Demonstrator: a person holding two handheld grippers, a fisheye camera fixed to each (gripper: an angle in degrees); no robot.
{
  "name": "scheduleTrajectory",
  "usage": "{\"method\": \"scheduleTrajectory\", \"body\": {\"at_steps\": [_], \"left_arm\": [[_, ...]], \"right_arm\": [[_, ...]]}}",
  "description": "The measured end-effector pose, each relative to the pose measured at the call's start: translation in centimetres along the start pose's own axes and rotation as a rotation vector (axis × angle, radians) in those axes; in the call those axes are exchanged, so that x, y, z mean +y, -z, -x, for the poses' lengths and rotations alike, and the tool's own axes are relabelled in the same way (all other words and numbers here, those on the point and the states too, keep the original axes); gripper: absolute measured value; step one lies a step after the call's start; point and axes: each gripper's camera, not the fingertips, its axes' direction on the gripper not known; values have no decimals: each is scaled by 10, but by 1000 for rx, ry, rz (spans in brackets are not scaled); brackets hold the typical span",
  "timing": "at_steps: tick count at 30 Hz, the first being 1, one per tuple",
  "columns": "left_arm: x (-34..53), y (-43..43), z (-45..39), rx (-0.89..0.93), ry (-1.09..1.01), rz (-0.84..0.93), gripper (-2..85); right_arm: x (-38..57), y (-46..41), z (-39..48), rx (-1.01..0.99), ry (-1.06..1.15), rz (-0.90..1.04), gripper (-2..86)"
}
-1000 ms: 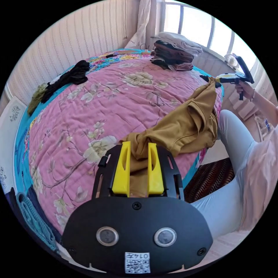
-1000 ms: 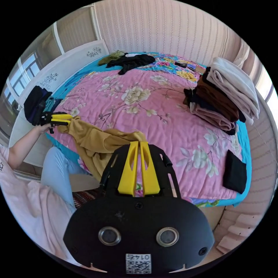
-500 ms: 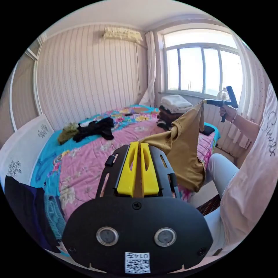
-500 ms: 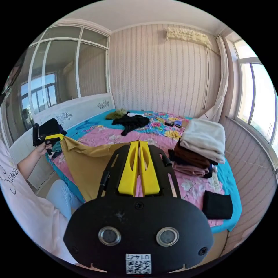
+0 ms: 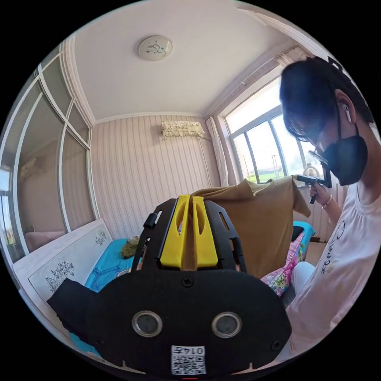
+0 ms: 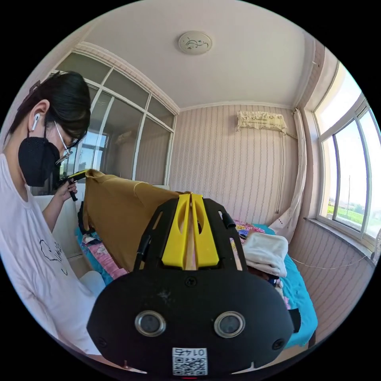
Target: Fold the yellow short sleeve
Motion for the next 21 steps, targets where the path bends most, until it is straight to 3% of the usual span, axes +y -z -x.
{"method": "scheduleTrajectory", "body": {"at_steps": [7,11,15,18,21], "left_arm": [[4,-135,59,-22,83,273,-5],[44,-263,93,-52,116,507,-3],[106,-373,118,54,223,639,10],[154,-409,129,-39,241,800,18],[194,-393,141,-71,312,851,20]], "right_arm": [[0,-120,-28,11,14,208,-9],[29,-247,-55,54,49,442,-8],[85,-389,-91,63,-10,706,-6],[149,-463,-115,107,-101,860,0],[211,-481,-128,150,-196,934,16]]}}
